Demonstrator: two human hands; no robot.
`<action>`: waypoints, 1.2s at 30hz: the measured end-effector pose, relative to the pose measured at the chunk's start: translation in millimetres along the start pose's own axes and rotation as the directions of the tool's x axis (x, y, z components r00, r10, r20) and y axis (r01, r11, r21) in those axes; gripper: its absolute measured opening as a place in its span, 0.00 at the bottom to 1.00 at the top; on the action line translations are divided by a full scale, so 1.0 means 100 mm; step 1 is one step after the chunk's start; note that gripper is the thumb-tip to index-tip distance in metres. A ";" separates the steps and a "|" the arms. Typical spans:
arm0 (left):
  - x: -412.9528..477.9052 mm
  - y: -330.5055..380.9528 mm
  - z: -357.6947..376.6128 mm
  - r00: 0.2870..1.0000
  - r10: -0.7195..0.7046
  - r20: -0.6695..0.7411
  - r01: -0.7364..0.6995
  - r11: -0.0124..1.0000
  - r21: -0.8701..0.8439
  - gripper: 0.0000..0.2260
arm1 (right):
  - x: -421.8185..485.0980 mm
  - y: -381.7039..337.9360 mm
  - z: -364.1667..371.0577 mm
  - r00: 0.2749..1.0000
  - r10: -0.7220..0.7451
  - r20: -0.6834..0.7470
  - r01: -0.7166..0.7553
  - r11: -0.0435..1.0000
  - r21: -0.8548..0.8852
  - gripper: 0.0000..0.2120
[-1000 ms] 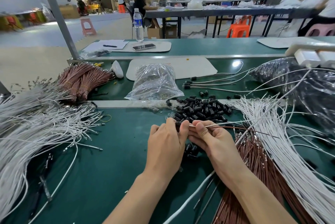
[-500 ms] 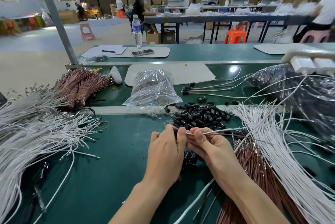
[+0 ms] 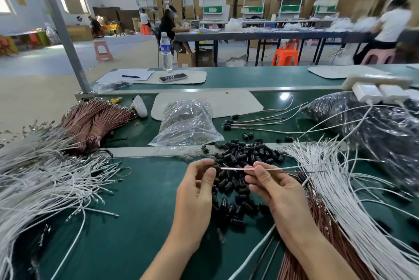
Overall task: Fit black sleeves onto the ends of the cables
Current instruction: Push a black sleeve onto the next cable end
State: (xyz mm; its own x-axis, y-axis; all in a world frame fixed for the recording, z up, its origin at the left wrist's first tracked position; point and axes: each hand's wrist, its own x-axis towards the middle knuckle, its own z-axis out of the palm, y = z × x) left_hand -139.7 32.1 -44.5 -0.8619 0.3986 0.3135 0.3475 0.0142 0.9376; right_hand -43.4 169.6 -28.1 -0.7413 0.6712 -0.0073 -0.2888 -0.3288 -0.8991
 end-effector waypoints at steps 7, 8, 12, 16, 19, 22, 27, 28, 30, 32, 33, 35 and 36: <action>0.02 -0.05 -0.02 0.998 -0.033 -0.054 0.033 0.999 0.008 0.06 | -0.02 -0.01 0.01 0.999 -0.032 -0.015 0.032 0.999 -0.044 0.11; 0.02 -0.05 -0.03 0.997 -0.027 -0.079 0.027 1.000 0.008 0.07 | -0.03 -0.02 0.01 0.999 -0.037 -0.015 0.037 0.998 -0.051 0.11; 0.05 -0.01 -0.10 0.985 -0.018 -0.169 0.014 1.000 -0.024 0.06 | -0.02 -0.05 -0.02 0.994 -0.075 -0.077 0.071 0.996 -0.057 0.12; 0.10 0.15 -0.15 0.979 -0.028 -0.203 0.000 0.990 -0.139 0.06 | -0.01 -0.20 -0.04 0.986 -0.149 -0.071 0.143 0.986 -0.082 0.13; 0.25 0.38 -0.09 0.984 -0.022 -0.177 -0.012 0.981 -0.192 0.07 | 0.07 -0.47 0.01 0.973 -0.230 -0.025 0.225 0.964 -0.142 0.13; 0.67 0.65 0.08 0.989 -0.047 -0.137 0.023 0.985 -0.171 0.05 | 0.43 -0.90 0.06 0.965 -0.262 0.020 0.259 0.938 -0.230 0.14; 1.50 0.86 0.40 0.939 -0.343 -0.014 0.339 0.933 -0.122 0.20 | 1.13 -1.44 -0.05 0.992 0.120 0.032 -0.098 0.916 -0.389 0.15; 1.54 0.81 0.43 0.916 -0.400 0.013 0.400 0.913 -0.077 0.21 | 1.17 -1.41 -0.13 0.981 0.192 0.009 -0.167 0.875 -0.455 0.18; 1.49 0.70 0.45 0.902 -0.430 0.043 0.431 0.903 0.004 0.19 | 1.14 -1.31 -0.31 0.967 0.254 -0.027 -0.229 0.816 -0.530 0.20; 1.36 0.59 0.46 0.916 -0.393 0.081 0.385 0.917 0.102 0.17 | 1.07 -1.19 -0.49 0.974 0.221 -0.048 -0.212 0.821 -0.530 0.19; 1.29 0.56 0.46 0.917 -0.380 0.123 0.362 0.921 0.146 0.15 | 1.04 -1.16 -0.56 0.980 0.192 -0.055 -0.192 0.831 -0.522 0.18; 1.13 0.55 0.48 0.894 -0.370 0.251 0.316 0.921 0.229 0.09 | 0.98 -1.12 -0.64 0.989 0.135 -0.066 -0.149 0.831 -0.537 0.15; 1.05 0.58 0.49 0.873 -0.360 0.328 0.272 0.919 0.286 0.07 | 0.96 -1.10 -0.66 0.991 0.112 -0.068 -0.130 0.823 -0.552 0.13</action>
State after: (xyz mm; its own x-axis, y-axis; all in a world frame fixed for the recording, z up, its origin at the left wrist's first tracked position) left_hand -192.0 120.1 34.9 -0.7571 0.6434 -0.1135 0.1910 0.3841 0.9033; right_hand -42.5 313.9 41.4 -0.7262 0.6736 -0.1372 0.1935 0.0089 -0.9811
